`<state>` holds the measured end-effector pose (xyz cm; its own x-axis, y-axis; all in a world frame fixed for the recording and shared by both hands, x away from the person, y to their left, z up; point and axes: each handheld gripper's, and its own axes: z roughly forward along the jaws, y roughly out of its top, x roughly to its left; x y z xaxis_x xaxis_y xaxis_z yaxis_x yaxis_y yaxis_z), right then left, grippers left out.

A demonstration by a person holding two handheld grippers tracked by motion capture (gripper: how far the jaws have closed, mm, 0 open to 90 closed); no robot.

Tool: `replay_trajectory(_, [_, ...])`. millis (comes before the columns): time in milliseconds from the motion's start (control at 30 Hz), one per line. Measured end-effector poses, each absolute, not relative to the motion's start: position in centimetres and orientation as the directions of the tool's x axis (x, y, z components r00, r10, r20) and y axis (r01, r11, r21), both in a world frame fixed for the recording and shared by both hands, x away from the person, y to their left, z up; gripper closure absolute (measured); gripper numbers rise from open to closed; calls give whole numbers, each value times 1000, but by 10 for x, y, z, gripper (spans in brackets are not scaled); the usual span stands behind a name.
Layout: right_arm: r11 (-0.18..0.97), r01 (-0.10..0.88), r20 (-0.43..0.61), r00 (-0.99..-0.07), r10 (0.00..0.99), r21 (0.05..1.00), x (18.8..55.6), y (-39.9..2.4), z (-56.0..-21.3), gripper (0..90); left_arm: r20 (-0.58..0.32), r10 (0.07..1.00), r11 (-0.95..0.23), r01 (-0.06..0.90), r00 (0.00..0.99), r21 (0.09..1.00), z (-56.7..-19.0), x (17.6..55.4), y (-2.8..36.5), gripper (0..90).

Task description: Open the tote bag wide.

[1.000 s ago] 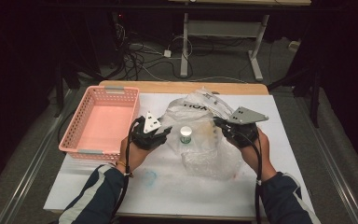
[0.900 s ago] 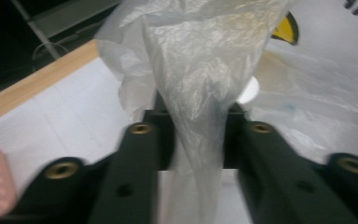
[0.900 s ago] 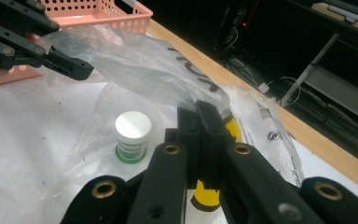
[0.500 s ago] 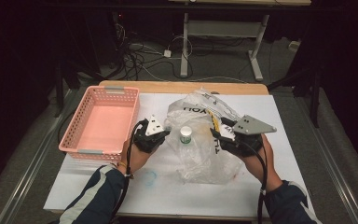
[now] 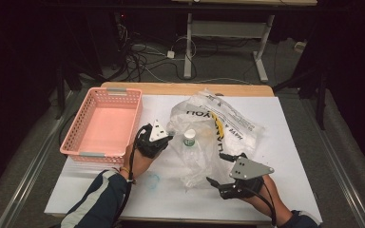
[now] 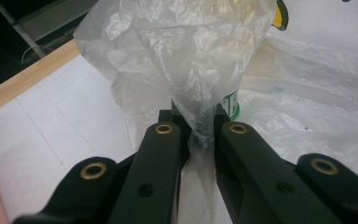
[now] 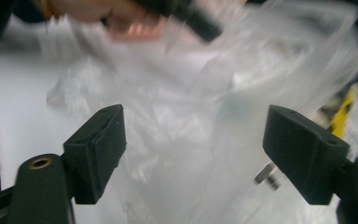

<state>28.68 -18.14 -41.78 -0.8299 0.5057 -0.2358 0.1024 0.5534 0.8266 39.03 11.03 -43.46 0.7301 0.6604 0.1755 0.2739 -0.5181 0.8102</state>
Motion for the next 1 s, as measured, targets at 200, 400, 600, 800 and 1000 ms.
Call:
replay_trajectory(200, [661,108,-279,-847,452,743,288,-170,-440,176,184,670,-515,272,719,813,-435,391,110,868])
replay_trajectory(400, [631,71,-244,-884,398,773,280,-170,-429,150,187,666,-521,271,722,810,-437,392,110,868])
replay_trajectory(600, [683,108,-286,-852,437,722,288,-165,-447,250,197,657,-529,259,727,808,-436,390,109,868])
replay_trajectory(800, [671,146,-279,-830,484,727,299,-173,-448,738,202,656,-530,253,727,809,-438,390,109,867])
replay_trajectory(1000, [646,144,-290,-806,516,750,301,-180,-438,892,203,656,-528,251,726,811,-438,390,110,867])
